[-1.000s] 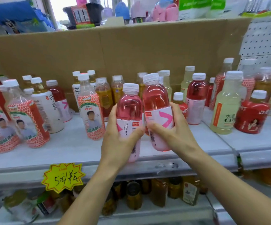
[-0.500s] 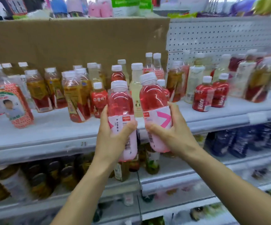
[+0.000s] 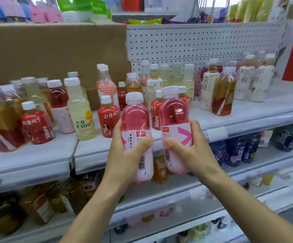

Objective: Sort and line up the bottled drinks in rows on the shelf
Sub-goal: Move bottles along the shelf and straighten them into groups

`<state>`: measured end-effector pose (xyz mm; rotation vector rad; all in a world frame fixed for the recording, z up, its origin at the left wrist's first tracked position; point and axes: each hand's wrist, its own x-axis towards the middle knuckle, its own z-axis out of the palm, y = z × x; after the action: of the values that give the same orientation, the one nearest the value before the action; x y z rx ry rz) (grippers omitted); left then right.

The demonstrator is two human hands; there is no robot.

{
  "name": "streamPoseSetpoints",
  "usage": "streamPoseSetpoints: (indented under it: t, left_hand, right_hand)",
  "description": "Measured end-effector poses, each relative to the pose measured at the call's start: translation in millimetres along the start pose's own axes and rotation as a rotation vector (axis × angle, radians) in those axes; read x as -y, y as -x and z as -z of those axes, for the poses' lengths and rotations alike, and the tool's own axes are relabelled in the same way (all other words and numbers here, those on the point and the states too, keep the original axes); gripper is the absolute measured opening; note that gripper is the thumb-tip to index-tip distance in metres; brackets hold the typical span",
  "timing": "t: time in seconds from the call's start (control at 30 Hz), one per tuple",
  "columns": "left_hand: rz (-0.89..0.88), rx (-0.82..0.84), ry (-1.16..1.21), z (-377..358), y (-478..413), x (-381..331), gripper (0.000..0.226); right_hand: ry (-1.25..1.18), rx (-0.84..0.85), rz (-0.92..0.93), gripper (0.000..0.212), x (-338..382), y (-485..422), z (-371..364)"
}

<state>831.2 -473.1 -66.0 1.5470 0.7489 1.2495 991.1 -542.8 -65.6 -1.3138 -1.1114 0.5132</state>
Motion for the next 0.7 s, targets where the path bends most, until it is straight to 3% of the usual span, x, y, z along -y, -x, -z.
streamPoseSetpoints:
  t: [0.33,0.7]
  left_hand:
    - [-0.048,0.137,0.056,-160,-67,14,0.064]
    - [-0.137,0.078,-0.011,-296,-110,16,0.069]
  right_hand:
    - [0.036,-0.101,0.049,0.054,-30,-89,133]
    - [0.055,-0.203,0.117,0.052,-71,-177,279]
